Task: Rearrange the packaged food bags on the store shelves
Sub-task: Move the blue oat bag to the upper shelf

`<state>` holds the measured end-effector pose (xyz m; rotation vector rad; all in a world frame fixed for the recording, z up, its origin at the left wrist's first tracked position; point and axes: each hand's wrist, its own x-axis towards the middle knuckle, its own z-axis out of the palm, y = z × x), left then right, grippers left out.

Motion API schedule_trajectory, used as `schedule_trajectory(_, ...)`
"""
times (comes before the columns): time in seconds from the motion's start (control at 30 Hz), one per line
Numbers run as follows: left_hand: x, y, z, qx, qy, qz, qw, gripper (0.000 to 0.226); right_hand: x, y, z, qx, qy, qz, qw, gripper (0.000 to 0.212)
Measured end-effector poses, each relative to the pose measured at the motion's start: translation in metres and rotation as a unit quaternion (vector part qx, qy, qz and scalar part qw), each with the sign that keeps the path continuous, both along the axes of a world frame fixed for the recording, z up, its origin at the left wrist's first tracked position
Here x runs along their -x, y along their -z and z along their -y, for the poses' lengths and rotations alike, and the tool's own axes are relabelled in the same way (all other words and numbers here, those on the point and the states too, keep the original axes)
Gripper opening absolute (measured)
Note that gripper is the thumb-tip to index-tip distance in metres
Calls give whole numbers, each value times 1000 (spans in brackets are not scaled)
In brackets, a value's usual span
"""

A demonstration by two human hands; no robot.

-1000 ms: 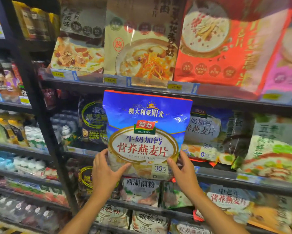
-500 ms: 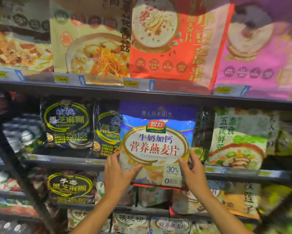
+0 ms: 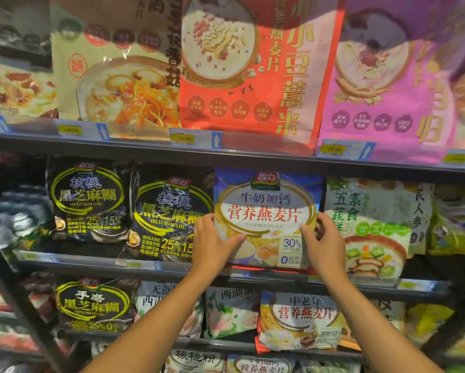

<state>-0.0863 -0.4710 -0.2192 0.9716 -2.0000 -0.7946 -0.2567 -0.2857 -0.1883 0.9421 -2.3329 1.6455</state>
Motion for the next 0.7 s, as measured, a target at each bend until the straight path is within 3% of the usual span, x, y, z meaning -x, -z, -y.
schedule_trajectory(0.2,12,-2,2,2,-15,-7,1000,88,8,-7,4,2,17,-15,1000,25)
schedule_trajectory(0.5,7,24,-13,40,-37,75,996,85,6,32,2,-144,42,-41,988,24)
schedule_trajectory(0.7,4,20,-21,48,-65,117,990,82,8,36,-3,-155,12,-23,988,24)
